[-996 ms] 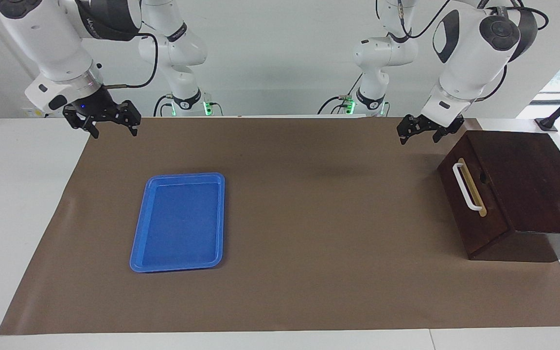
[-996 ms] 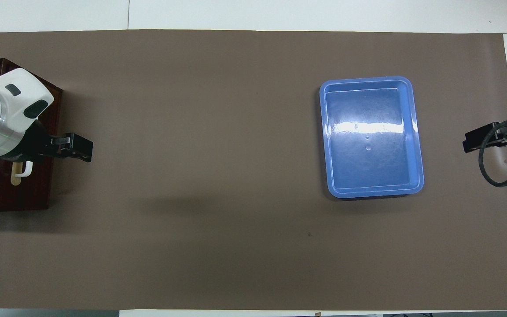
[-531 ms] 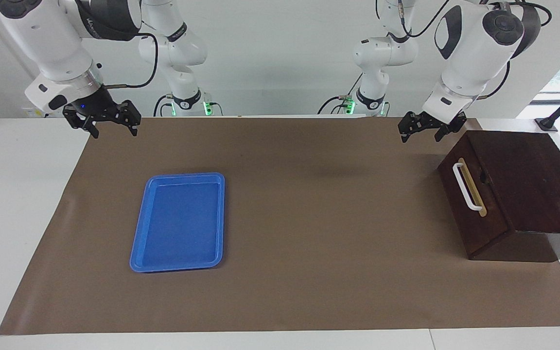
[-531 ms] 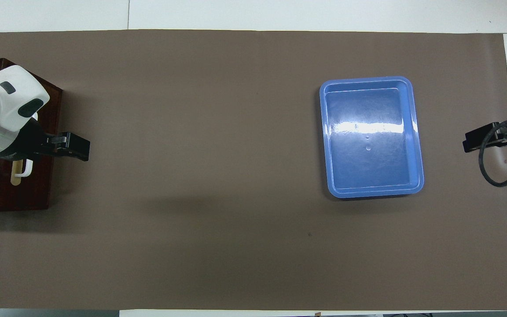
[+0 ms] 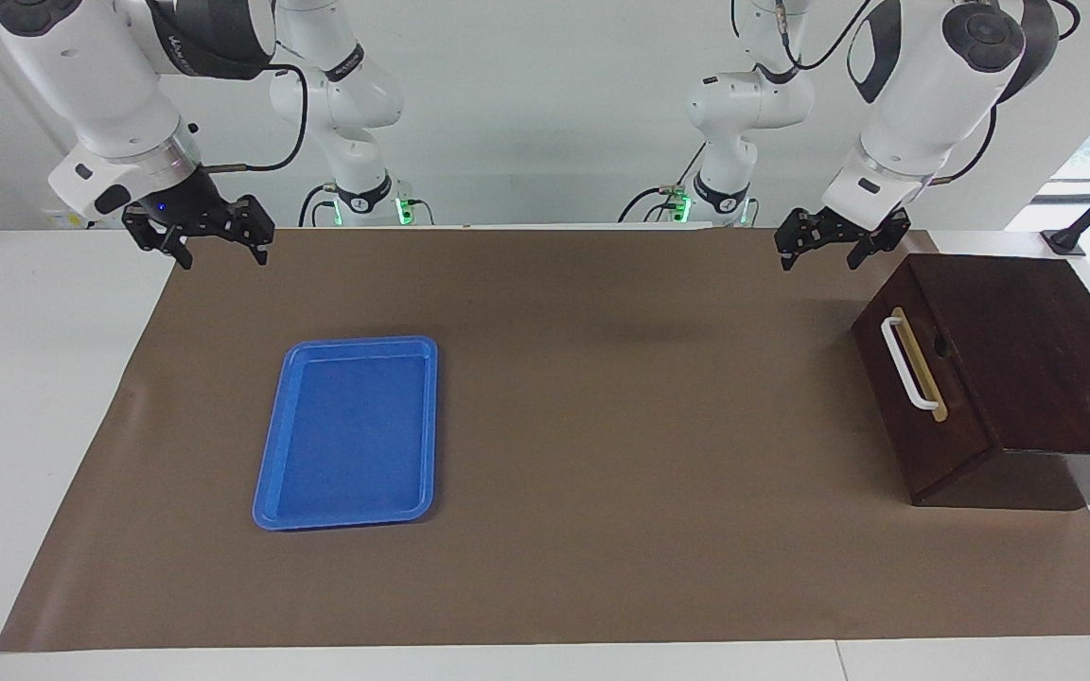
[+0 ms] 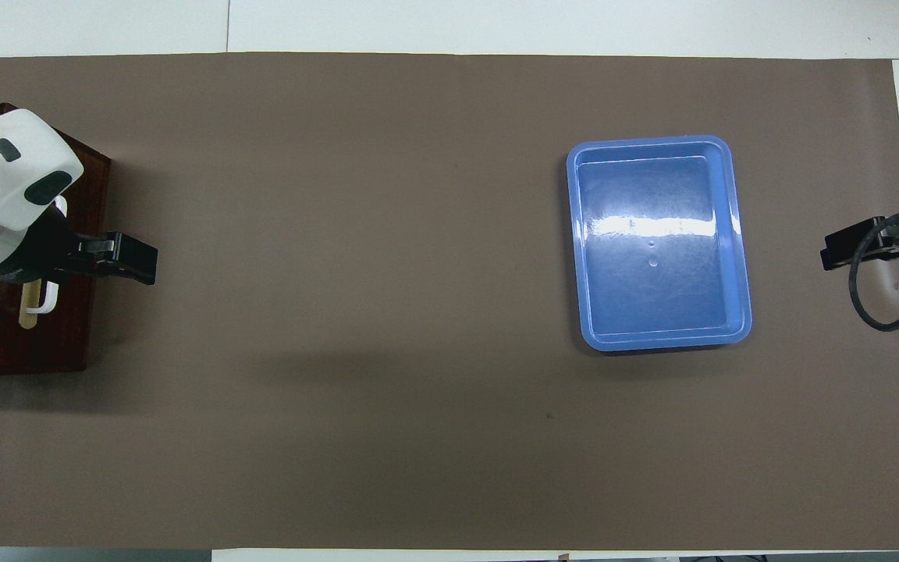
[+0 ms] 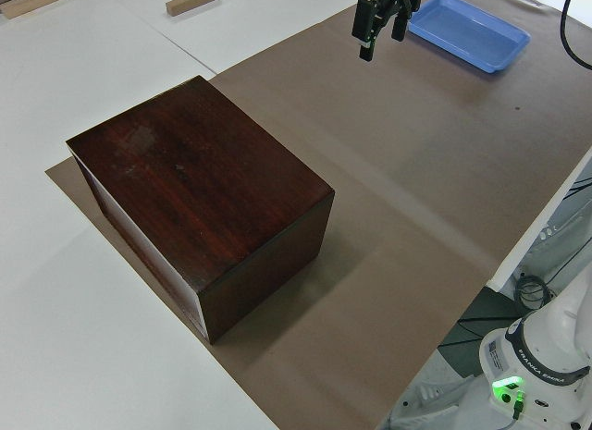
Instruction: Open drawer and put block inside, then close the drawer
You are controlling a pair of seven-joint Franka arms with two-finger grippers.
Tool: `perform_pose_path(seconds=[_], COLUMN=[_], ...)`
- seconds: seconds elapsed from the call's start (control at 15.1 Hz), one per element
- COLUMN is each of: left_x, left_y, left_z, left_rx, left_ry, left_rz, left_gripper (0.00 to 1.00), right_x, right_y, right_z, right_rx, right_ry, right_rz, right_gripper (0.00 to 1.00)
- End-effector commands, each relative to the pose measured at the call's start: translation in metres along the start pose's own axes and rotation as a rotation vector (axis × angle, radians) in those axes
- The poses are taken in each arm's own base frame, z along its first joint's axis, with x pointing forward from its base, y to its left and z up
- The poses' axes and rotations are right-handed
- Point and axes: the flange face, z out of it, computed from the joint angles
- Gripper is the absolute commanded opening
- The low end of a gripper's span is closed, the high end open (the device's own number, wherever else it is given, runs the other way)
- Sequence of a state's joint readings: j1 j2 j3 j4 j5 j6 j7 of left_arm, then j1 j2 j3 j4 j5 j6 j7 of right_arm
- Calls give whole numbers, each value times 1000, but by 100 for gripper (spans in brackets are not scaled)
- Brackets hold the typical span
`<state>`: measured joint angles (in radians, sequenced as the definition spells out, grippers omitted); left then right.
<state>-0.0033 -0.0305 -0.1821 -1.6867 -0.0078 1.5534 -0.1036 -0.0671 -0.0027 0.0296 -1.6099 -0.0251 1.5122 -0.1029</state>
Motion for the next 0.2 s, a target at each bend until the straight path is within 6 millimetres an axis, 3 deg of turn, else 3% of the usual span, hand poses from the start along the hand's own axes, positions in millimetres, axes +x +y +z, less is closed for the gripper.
perform_pose_path(seconds=[0.0,0.13], left_x=[1,2], left_y=[0,0], left_z=[-5,-4], left_rx=[-14,-16], left_ry=[-6,-6], left_rz=[10,7], left_gripper=[100,100], right_x=[-3,-3], right_y=[0,0], right_z=[-2,-2], right_rx=[13,13], right_ry=[16,16], right_rz=[14,14], right_gripper=[100,100])
